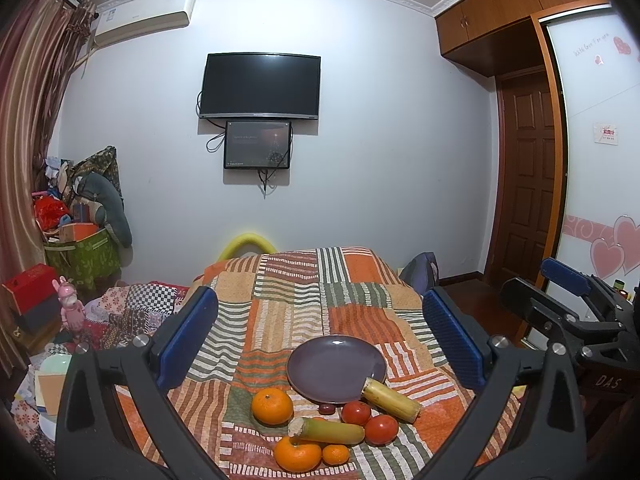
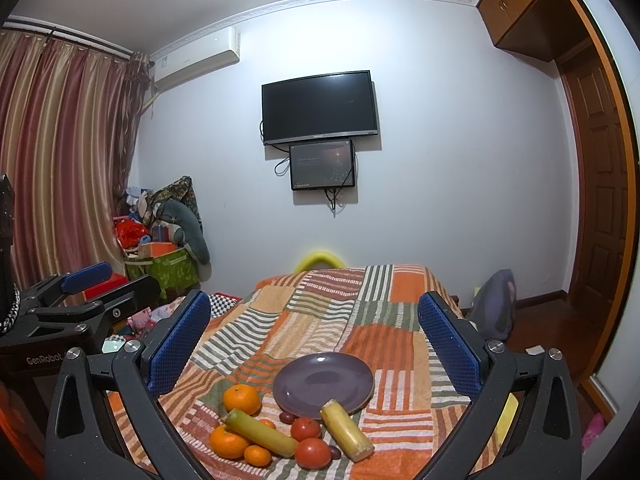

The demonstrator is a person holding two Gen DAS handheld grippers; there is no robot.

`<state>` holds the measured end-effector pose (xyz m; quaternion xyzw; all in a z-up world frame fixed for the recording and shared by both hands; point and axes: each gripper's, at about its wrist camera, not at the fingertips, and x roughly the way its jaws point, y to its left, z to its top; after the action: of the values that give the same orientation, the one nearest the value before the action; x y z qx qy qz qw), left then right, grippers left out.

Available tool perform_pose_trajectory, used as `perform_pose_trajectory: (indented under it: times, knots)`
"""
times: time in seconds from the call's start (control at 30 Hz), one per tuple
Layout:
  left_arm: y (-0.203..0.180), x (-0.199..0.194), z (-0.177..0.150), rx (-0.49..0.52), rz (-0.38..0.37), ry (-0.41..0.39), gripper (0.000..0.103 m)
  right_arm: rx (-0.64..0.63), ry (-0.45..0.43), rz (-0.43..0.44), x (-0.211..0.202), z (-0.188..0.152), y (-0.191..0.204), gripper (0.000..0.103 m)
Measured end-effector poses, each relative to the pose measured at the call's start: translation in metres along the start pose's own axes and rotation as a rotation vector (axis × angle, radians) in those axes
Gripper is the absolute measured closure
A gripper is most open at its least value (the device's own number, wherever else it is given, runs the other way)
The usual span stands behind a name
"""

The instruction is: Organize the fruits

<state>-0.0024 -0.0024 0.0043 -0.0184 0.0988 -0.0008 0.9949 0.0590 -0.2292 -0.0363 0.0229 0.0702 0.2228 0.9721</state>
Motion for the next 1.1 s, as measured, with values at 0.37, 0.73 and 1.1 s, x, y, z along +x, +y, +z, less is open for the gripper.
perform_pose_trajectory:
  times: [0.37, 0.73, 1.1]
  knots:
    - [-0.0012, 0.0010, -0.0009, -0.001, -0.001, -0.001, 0.000, 0.001, 0.000, 0.000, 0.0001, 0.0003, -0.0005, 0.000]
    - [-0.0019, 0.0014, -0.0012, -0.001, -0.002, 0.000, 0.000, 0.005, 0.003, -0.001, -0.0004, -0.0002, -0.0009, 0.000]
    - [-0.0018, 0.0015, -0.0017, -0.001, -0.002, 0.000, 0.000, 0.006, 0.004, -0.001, -0.0004, 0.0000, -0.0004, 0.000]
